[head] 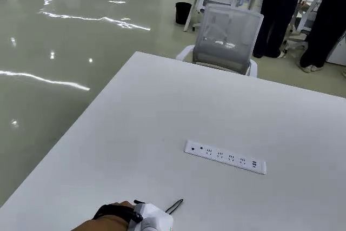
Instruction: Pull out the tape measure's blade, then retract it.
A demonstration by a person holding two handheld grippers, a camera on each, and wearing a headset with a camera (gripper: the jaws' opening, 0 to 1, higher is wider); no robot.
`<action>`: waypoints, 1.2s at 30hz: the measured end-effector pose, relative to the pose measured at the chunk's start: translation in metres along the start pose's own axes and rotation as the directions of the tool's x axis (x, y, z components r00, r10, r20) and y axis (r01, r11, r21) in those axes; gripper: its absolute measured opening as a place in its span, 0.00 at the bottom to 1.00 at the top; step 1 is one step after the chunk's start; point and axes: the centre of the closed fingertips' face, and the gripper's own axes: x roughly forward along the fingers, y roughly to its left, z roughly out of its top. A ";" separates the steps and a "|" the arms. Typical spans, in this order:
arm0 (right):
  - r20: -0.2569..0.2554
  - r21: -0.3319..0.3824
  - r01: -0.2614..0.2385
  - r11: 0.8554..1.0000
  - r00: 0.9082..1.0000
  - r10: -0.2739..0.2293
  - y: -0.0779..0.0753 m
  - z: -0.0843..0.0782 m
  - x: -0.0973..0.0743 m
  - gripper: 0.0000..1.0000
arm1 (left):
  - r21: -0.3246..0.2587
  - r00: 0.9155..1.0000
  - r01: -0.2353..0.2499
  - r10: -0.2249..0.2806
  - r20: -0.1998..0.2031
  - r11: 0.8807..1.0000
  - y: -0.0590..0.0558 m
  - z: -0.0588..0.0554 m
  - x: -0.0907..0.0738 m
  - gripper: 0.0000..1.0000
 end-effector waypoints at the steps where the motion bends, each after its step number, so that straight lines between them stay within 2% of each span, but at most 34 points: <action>1: 0.001 0.000 0.000 1.000 1.000 0.000 0.000 0.000 0.000 0.11 | 0.000 1.000 0.000 0.000 0.000 1.000 0.000 0.000 0.000 0.33; 15: -0.004 0.005 0.002 1.000 1.000 -0.002 -0.001 -0.004 -0.004 0.11 | -0.003 1.000 0.003 -0.003 0.002 1.000 -0.001 0.001 -0.001 0.33; 26: -0.004 0.017 0.007 1.000 1.000 -0.007 -0.002 -0.008 -0.005 0.11 | -0.003 1.000 0.003 -0.003 0.001 1.000 0.002 -0.009 0.008 0.33; 36: -0.011 0.022 0.009 1.000 1.000 -0.009 -0.001 -0.012 -0.007 0.11 | -0.002 1.000 0.002 -0.002 0.000 1.000 -0.001 -0.003 0.002 0.33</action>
